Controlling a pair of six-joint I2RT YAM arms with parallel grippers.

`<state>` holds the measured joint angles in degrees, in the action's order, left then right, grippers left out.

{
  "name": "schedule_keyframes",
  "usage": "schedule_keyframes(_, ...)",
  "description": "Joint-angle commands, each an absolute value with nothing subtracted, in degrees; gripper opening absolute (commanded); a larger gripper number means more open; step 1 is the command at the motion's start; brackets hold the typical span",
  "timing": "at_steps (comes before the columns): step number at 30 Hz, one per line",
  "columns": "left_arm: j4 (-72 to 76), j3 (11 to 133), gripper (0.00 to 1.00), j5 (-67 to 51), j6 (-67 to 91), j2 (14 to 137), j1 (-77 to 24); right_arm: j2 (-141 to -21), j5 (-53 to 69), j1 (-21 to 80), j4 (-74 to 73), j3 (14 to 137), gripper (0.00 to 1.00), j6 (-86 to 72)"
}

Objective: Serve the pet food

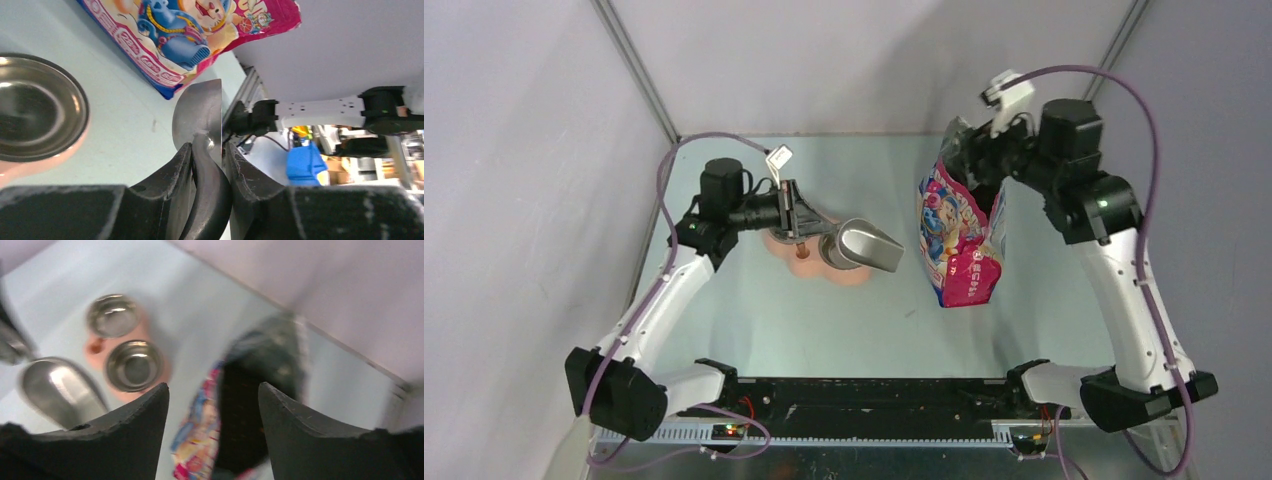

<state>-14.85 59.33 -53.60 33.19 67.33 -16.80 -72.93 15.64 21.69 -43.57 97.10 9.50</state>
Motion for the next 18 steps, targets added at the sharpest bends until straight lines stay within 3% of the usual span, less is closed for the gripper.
schedule_keyframes(1,-23.63,68.84,0.00,-49.32,18.57,65.45,-18.36,-72.91,1.43,15.04,-45.58,97.73,0.72,6.78)
schedule_keyframes(11,-36.35,88.44,0.00,-35.12,3.77,70.60,-24.12,-80.65,-4.86,9.46,-47.31,94.53,0.69,9.72)
schedule_keyframes(13,-35.22,90.56,0.00,-33.90,4.56,71.19,-24.48,-81.92,-5.10,9.14,-48.74,92.48,0.63,8.48)
schedule_keyframes(15,-34.44,92.62,0.00,-32.17,4.28,71.75,-25.26,-82.42,-4.75,8.75,-50.39,91.90,0.51,7.37)
schedule_keyframes(17,-34.07,95.14,0.00,-30.11,3.24,72.56,-26.43,-82.45,-2.76,8.54,-51.68,91.74,0.23,7.05)
schedule_keyframes(18,-33.95,95.87,0.00,-29.43,2.37,73.09,-26.88,-82.33,-1.26,8.68,-51.90,91.79,0.05,7.17)
